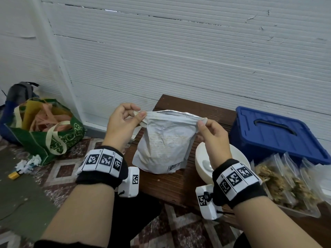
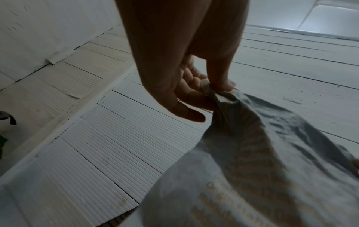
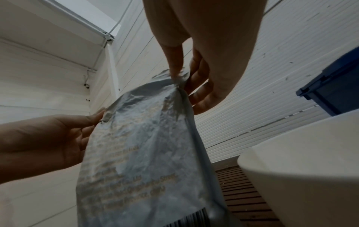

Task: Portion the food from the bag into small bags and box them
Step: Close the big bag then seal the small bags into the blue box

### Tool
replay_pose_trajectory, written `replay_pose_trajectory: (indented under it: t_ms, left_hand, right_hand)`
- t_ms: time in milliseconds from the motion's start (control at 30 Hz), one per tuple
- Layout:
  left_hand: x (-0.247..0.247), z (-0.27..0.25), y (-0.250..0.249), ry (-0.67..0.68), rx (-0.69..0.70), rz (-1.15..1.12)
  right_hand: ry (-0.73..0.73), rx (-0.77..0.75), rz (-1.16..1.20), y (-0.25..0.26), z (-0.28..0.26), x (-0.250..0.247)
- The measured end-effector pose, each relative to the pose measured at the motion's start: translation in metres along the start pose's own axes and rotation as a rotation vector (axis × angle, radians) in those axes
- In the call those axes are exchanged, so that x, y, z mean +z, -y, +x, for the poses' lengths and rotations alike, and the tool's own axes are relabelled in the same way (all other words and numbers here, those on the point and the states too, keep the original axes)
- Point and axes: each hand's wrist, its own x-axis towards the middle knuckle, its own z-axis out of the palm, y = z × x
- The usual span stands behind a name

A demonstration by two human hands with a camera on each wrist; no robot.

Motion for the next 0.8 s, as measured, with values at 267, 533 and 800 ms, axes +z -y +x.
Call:
replay_pose_trajectory:
  t_ms: [267, 533, 800]
  left_hand:
    - [-0.002, 0.001, 0.0, 0.072, 0.026, 0.064]
    - [-0.002, 0.002, -0.004, 0.05, 0.047, -0.011]
    - [-0.004, -0.001, -0.007, 0.104, 0.002, -0.048]
  right_hand:
    - [-0.016, -0.016, 0.045, 0.004, 0.003, -0.01]
    - [0.025, -0.034, 0.002, 0.006, 0.004, -0.01]
    - [0.156, -0.067, -0.27, 0.019, 0.01, -0.015]
